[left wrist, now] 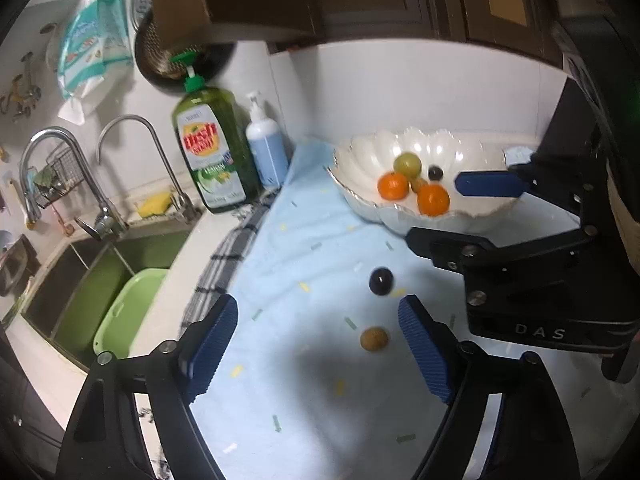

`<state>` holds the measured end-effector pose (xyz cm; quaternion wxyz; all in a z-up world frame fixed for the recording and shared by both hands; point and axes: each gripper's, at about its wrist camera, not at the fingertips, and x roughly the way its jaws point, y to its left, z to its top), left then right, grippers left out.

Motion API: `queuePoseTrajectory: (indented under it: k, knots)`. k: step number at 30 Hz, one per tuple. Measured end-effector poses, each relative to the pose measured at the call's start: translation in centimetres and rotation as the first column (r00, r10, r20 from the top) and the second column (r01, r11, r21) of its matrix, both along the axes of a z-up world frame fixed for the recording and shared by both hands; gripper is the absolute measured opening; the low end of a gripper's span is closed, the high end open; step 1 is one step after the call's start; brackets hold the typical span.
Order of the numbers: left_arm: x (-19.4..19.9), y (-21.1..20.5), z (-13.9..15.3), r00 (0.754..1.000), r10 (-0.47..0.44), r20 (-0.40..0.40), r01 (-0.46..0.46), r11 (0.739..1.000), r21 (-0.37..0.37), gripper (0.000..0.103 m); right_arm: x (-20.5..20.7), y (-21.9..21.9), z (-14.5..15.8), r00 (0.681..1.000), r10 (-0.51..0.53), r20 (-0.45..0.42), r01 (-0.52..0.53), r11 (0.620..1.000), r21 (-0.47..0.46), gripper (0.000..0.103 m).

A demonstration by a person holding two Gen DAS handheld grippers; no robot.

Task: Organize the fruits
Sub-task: 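Move both tools back toward the last brown fruit and dark plum, then grasp the small brown fruit with the left tool while the right tool grasps the dark plum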

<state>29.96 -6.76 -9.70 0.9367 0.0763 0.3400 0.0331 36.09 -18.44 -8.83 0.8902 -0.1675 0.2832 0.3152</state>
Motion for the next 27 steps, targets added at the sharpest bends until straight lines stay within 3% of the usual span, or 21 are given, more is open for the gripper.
queuePoseTrajectory:
  k: [5,12,19,27]
  knots:
    - [0.5,-0.2,-2.2,0.999,-0.008,-0.050,0.008,1.000,0.009,0.075,0.9,0.8,-2.3,0.999,0.023,-0.047,-0.025,0.998,-0.049,0.064]
    - [1.5,-0.2,-4.5,0.993,-0.024,-0.114,0.021,0.999,-0.032,0.065,1.8,1.8,-4.6,0.994,0.045,-0.096,-0.055,0.993,-0.102,0.063]
    - [2.7,-0.7,-6.3,0.986,-0.058,-0.156,0.049,0.997,-0.061,0.058,3.1,2.6,-6.1,0.989,0.059,-0.133,-0.076,0.989,-0.129,0.056]
    - [3.6,-1.1,-7.6,0.977,-0.079,-0.199,0.064,0.994,-0.083,0.044,4.0,3.6,-7.5,0.982,0.078,-0.170,-0.102,0.985,-0.136,0.050]
